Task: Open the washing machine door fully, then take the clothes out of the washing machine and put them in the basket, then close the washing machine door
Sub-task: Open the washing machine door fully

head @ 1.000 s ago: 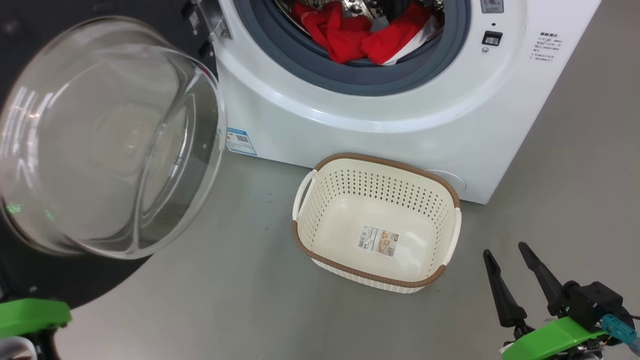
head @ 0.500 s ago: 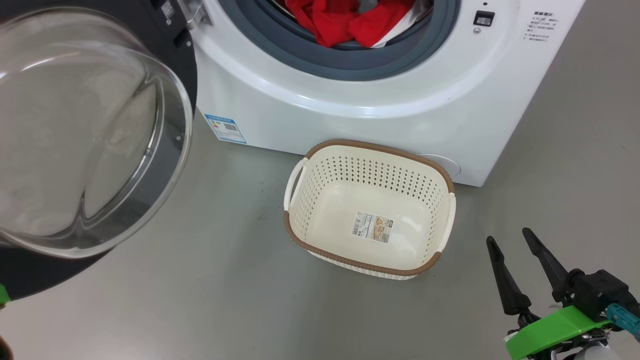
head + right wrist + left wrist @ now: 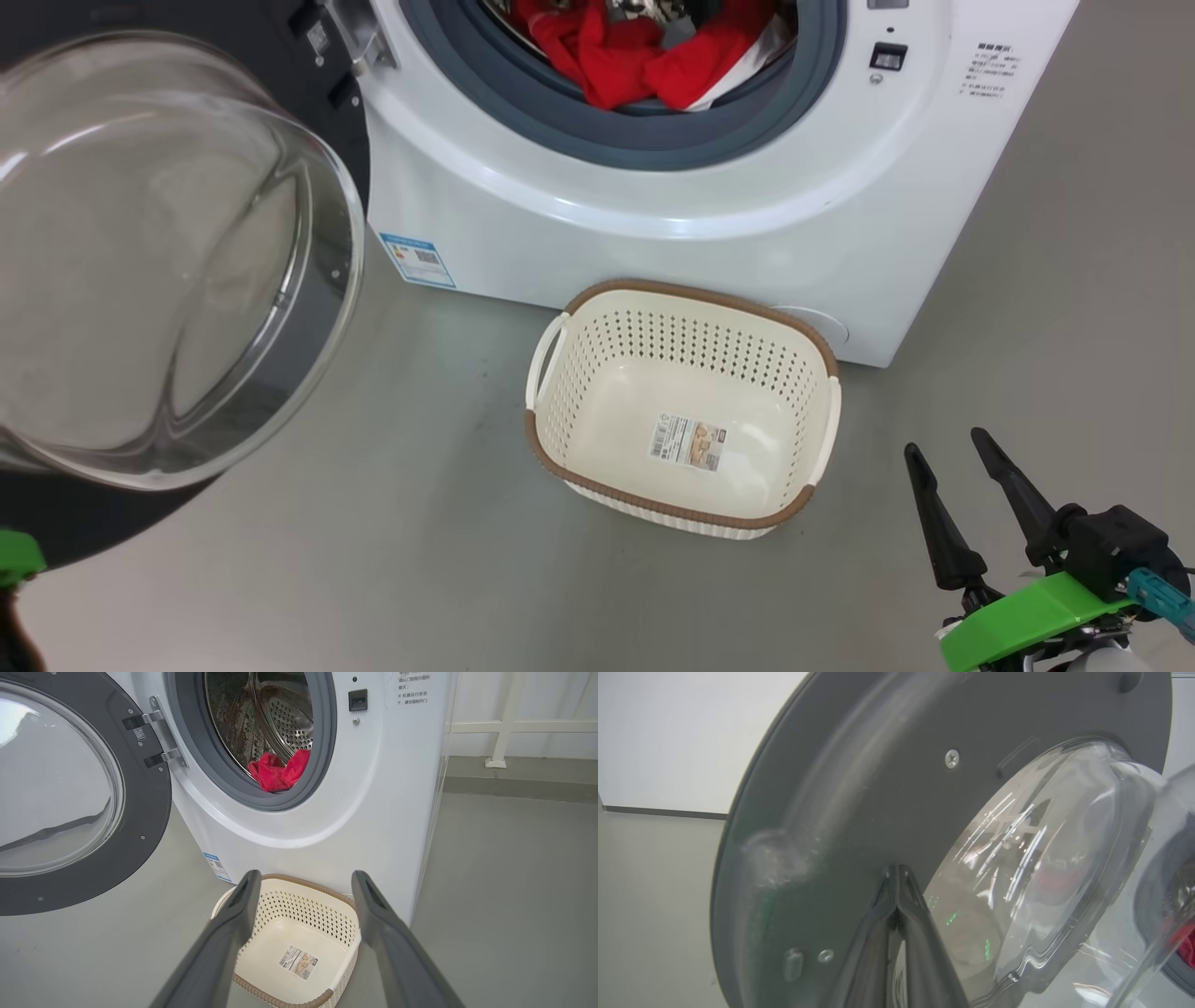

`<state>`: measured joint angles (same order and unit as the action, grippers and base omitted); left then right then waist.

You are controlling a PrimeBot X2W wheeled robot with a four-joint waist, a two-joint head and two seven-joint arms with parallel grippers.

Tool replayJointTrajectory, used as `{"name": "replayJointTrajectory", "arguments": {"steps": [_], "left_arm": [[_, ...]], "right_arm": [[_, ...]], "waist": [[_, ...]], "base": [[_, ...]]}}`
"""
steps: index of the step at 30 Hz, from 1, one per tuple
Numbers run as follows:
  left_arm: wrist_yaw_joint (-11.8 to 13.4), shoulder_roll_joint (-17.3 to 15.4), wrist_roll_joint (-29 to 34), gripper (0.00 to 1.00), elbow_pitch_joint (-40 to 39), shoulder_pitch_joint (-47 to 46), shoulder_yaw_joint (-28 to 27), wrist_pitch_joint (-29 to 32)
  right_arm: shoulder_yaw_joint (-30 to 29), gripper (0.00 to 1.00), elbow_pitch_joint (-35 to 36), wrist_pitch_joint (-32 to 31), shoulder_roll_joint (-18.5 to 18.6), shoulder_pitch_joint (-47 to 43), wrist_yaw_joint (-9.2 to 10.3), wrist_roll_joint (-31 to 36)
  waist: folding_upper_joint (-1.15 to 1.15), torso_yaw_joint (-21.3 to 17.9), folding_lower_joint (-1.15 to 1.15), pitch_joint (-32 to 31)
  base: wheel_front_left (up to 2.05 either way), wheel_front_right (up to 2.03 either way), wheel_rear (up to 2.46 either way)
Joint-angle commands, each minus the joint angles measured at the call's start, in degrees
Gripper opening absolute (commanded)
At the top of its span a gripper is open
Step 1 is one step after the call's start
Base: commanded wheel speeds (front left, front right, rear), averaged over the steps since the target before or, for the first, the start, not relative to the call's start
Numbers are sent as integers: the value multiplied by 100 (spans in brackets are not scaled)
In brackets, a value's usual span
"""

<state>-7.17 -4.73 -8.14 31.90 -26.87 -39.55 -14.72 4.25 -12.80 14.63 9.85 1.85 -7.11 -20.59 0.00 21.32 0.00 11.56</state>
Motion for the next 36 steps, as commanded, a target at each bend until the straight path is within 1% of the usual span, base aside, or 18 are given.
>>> {"name": "replayJointTrajectory", "arguments": {"steps": [1,9,13,14,15,16,17,18,19,20,21,22,23,25,26,28,32,36], "left_arm": [[-30,-225,-43,0,-225,176,-10,-28],[-31,59,-242,0,-761,759,435,-28],[-31,147,-264,0,-1112,1121,689,-28],[-31,157,-225,4,-1205,1234,794,-28],[-31,164,-220,17,-1285,1338,903,-28],[-31,170,-235,24,-1354,1441,994,-28],[-31,175,-240,28,-1425,1546,1101,-28],[-31,178,-248,39,-1499,1644,1211,-28],[-31,180,-290,47,-1564,1734,1314,-28],[-31,181,-327,52,-1618,1826,1426,-28],[-31,182,-374,74,-1668,1907,1556,-28],[-31,183,-430,93,-1721,1979,1692,-28],[-31,183,-372,100,-1838,2127,1951,-28],[-31,184,-408,100,-1963,2231,2203,-28],[-31,184,-408,100,-1963,2231,2203,-28],[-31,184,-437,100,-2064,2329,2412,-28],[-32,180,-574,100,-2217,2468,2787,-28],[-32,105,-733,100,-2311,2554,3087,-28]], "right_arm": [[105,100,113,37,6,66,-37,9],[63,100,104,37,-75,2,-37,23],[77,100,81,37,-129,-30,-37,12],[79,100,77,37,-142,-36,-37,7],[75,100,75,37,-155,-43,-37,4],[66,100,76,37,-167,-54,-37,-1],[59,100,78,37,-179,-65,-37,-5],[51,100,82,37,-191,-73,-37,-8],[37,100,87,37,-203,-83,-37,-9],[24,100,88,37,-215,-95,-37,-10],[0,100,91,37,-226,-106,-37,-11],[-21,100,94,37,-238,-117,-37,-11],[-50,100,101,37,-255,-141,-37,-8],[-92,100,105,37,-274,-164,-37,-8],[-92,100,105,37,-274,-164,-37,-8],[-132,100,120,37,-296,-195,-37,-6],[-181,100,126,37,-328,-236,-37,-7],[-219,100,165,37,-343,-246,-37,-7]], "waist": [[0,6,0,-93],[0,39,0,-274],[0,-4,0,-395],[0,-26,0,-422],[0,-47,0,-450],[0,-71,0,-477],[0,-98,0,-502],[0,-125,0,-521],[0,-152,0,-541],[0,-182,0,-560],[0,-209,0,-570],[0,-243,0,-588],[0,-318,0,-613],[0,-405,0,-636],[0,-405,0,-636],[0,-501,0,-667],[0,-739,0,-714],[0,-1020,0,-721]], "base": [[0,0,0],[0,0,0],[0,0,0],[0,0,0],[0,0,0],[0,0,0],[0,0,0],[0,0,0],[0,0,0],[0,0,0],[0,0,0],[0,0,0],[0,0,0],[0,0,0],[0,0,0],[0,0,0],[0,0,0],[0,0,0]]}}
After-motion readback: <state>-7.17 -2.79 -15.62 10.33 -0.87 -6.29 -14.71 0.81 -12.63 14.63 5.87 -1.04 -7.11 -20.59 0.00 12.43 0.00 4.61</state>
